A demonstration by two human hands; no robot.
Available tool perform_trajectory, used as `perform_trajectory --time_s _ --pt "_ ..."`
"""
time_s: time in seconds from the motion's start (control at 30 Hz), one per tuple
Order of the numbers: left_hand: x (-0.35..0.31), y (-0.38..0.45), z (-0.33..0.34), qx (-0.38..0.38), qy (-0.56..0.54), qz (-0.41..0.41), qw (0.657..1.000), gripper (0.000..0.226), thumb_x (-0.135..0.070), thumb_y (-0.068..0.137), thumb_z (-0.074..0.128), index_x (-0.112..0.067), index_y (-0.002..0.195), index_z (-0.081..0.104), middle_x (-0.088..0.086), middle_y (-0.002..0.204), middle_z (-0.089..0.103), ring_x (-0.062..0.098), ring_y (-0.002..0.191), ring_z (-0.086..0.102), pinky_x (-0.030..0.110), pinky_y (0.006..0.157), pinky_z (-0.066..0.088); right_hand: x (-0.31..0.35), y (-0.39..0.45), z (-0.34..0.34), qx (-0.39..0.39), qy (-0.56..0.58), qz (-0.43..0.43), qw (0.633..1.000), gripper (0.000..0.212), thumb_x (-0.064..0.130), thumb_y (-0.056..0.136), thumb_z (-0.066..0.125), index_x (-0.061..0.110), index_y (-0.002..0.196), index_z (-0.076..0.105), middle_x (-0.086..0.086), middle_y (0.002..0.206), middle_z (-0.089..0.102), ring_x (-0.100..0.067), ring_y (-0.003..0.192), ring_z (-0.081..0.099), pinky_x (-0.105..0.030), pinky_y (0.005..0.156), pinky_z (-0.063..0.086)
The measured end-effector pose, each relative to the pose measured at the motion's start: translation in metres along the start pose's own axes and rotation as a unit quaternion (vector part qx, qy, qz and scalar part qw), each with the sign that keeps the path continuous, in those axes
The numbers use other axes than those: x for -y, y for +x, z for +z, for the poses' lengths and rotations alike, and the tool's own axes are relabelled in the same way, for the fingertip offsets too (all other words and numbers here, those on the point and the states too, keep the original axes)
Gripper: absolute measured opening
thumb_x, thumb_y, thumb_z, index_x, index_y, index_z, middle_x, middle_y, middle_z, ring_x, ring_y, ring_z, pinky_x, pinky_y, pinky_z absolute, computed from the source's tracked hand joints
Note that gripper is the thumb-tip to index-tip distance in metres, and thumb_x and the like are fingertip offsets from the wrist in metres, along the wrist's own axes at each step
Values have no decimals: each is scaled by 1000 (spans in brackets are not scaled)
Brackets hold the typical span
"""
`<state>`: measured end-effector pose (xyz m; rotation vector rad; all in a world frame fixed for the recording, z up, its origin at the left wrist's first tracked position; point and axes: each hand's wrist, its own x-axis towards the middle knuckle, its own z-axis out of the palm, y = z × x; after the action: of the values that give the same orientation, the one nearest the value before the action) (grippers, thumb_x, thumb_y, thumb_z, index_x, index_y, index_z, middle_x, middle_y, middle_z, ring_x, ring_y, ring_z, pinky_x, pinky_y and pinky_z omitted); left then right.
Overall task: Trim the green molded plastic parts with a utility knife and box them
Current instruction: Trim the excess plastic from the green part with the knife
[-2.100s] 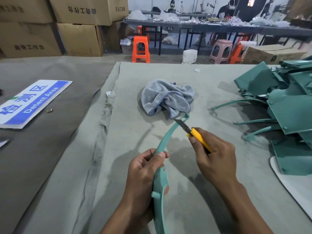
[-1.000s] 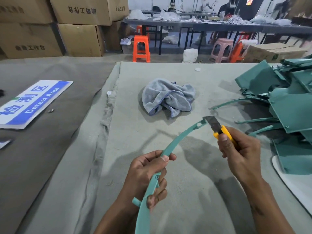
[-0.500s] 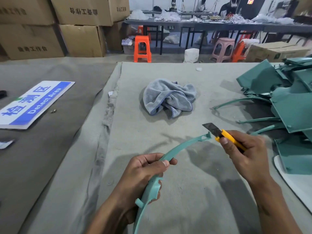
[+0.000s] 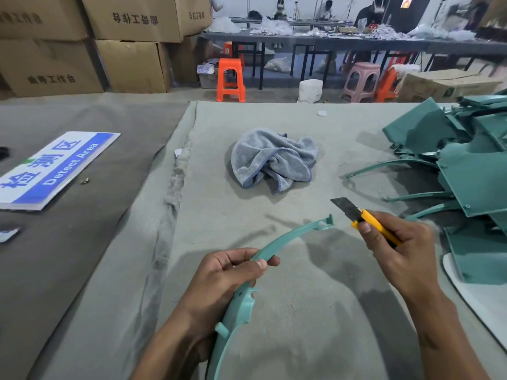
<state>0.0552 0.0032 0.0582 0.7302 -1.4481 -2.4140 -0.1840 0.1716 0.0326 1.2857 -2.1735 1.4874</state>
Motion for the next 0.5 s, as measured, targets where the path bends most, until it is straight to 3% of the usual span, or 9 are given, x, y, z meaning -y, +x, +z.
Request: perform_trajectory --time_s 0.07,0.13,0.23,0.33,0.43,0.5 --pt "0 0 2 1 11 3 1000 28 -10 74 82 5 97 77 -2 43 36 5 26 30 15 29 30 2 -1 -2 14 36 -19 999 15 53 98 62 42 101 73 -1 53 52 -23 41 47 -35 40 34" --pt "0 0 2 2 24 7 1000 28 -11 72 83 4 96 77 -2 44 33 5 27 29 14 30 29 5 -1 0 31 24 -17 999 19 56 97 62 42 100 75 5 55 54 -12 41 43 -28 41 32" --pt "1 1 1 -2 35 9 999 26 -15 73 78 0 94 78 -3 45 31 5 27 28 12 32 28 -2 0 9 -6 -113 30 993 29 51 96 61 30 101 81 5 48 52 -15 42 47 -24 43 30" --pt "3 5 2 -38 3 13 999 23 -8 69 80 0 90 78 -2 45 32 7 25 29 13 31 28 -10 2 14 -62 -196 125 971 31 46 101 59 25 112 79 8 53 52 -22 50 51 -30 49 34" --pt "4 9 2 -110 -62 22 992 16 -14 78 70 -2 86 75 1 45 33 9 24 29 14 30 28 -14 3 19 -28 -262 189 946 37 34 102 58 24 136 68 -8 87 68 -37 78 60 -36 64 37" --pt "6 9 2 -148 -88 41 984 13 -12 87 67 -3 90 75 1 47 40 11 27 36 15 30 32 -16 3 24 17 -293 207 933 45 26 102 58 18 147 58 -15 113 65 -41 99 61 -39 72 38"
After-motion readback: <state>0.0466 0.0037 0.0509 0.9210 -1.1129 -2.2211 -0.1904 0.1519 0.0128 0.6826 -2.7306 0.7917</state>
